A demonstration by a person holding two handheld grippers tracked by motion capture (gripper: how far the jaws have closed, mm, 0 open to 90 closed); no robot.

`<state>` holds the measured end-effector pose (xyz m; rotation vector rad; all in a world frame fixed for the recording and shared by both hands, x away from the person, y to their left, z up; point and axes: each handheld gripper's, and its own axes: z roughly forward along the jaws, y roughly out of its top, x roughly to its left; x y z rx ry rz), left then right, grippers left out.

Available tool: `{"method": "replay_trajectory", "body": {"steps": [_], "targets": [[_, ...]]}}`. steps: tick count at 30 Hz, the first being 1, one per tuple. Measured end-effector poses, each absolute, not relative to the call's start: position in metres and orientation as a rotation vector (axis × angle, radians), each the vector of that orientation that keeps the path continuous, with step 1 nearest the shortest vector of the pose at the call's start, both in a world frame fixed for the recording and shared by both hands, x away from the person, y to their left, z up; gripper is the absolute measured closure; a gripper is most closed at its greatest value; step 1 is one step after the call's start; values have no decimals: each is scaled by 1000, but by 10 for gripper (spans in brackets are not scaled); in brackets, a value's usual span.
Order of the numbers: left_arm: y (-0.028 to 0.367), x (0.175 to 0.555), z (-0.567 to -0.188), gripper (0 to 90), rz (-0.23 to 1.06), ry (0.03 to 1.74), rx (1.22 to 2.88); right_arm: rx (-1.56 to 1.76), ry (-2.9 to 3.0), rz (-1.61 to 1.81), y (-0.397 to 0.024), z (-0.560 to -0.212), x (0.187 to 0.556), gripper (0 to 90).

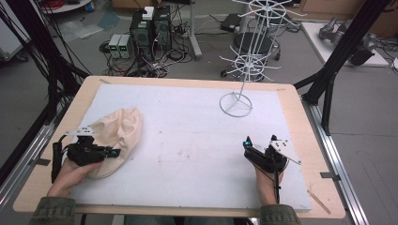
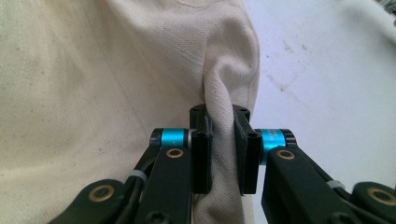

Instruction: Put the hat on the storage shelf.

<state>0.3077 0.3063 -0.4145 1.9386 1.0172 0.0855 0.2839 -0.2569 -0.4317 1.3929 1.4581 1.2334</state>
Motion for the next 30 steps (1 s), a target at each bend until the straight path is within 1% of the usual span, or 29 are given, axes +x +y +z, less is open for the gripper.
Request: {"method": "replay_trajectory", "body": {"steps": [8, 11, 16, 20, 24, 30], "targets": [[319, 299, -403, 794, 146, 979, 1804, 1404, 1464, 1250, -258, -432, 284, 59], [319, 296, -401, 795, 159, 956, 1788, 1396, 1468, 1253, -257, -432, 284, 59], [315, 295, -394, 795, 217, 925, 1760, 1404, 1467, 1256, -258, -433, 286, 59], [313, 295, -390, 795, 218, 890, 1732, 1412, 1466, 1274, -260, -433, 284, 59], [308, 295, -385, 795, 255, 866, 1710, 1412, 1461, 1278, -261, -432, 281, 59], [306, 298, -378, 793, 295, 823, 1642, 1388, 1472, 1259, -263, -433, 281, 59]]}}
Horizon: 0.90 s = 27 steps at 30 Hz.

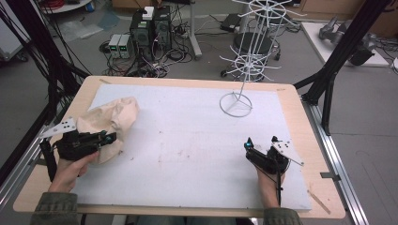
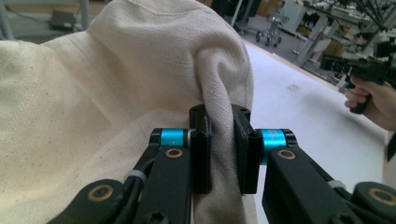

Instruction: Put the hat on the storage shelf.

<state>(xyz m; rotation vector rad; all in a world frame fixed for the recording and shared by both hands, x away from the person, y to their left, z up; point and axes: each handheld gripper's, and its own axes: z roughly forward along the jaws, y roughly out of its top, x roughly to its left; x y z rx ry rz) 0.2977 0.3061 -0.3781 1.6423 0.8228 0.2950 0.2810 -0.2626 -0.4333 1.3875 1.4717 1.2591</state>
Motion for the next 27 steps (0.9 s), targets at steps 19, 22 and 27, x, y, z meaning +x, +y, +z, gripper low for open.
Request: {"method": "replay_trajectory", "body": {"steps": [19, 22, 27], "targets": [[277, 310, -333, 793, 403, 674, 1554, 1324, 1484, 1234, -255, -429, 277, 59], [268, 315, -320, 792, 404, 641, 1581, 1312, 1482, 1237, -254, -428, 277, 59], [258, 320, -304, 791, 416, 602, 1585, 1311, 1462, 1255, -253, -425, 275, 59]]}}
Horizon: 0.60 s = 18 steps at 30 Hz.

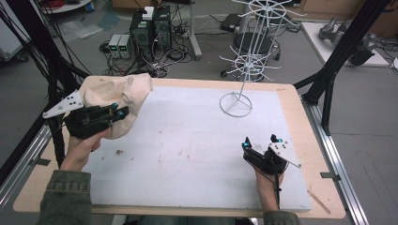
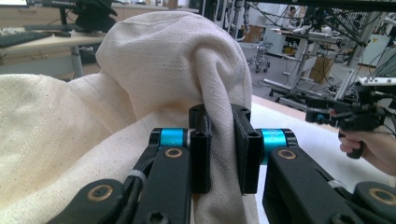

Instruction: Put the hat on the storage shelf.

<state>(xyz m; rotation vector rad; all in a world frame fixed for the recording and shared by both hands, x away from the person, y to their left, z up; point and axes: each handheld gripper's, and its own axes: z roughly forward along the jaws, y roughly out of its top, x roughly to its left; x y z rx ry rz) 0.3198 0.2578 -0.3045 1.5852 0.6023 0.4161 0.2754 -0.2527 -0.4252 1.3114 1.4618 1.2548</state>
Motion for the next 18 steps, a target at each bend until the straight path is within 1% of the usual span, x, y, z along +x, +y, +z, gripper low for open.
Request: {"method": "replay_trajectory", "body": {"steps": [5, 9, 18], "targets": [[250, 327, -294, 790, 425, 586, 1560, 1309, 1471, 1258, -251, -425, 275, 59], [236, 332, -282, 791, 466, 571, 1561, 1303, 1473, 1264, -251, -425, 276, 59], [208, 341, -257, 790, 465, 505, 1533, 1296, 1465, 1282, -251, -423, 273, 59]]}}
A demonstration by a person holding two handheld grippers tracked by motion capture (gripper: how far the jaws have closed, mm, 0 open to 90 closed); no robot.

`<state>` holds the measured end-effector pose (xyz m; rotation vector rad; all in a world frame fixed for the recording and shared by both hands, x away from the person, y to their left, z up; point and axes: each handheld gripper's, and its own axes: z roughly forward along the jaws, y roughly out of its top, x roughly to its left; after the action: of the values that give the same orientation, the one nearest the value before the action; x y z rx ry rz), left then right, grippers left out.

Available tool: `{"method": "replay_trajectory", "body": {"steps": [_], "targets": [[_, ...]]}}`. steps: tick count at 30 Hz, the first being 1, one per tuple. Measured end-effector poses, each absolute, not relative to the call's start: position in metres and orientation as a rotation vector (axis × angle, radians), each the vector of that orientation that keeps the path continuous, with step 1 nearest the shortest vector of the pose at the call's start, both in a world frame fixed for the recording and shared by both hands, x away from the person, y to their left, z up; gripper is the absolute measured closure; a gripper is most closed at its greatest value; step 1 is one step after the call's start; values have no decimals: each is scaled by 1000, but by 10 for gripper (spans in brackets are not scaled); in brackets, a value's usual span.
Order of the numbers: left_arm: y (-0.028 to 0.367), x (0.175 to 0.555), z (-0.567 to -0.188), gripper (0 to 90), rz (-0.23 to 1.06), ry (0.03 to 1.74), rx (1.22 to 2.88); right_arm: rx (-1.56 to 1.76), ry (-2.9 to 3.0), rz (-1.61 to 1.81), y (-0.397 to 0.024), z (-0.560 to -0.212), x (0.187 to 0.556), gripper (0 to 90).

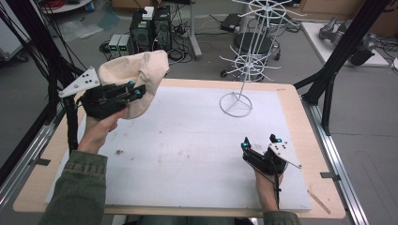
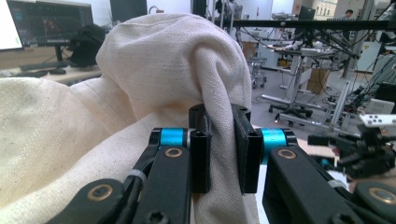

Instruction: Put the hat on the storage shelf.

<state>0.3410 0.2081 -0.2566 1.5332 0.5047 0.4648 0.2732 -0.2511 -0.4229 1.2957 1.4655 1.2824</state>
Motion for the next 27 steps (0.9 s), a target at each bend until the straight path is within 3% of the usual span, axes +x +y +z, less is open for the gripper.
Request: {"method": "replay_trajectory", "body": {"steps": [27], "targets": [[157, 364, -195, 789, 494, 361, 1444, 1314, 1472, 1312, -254, -423, 277, 60]]}}
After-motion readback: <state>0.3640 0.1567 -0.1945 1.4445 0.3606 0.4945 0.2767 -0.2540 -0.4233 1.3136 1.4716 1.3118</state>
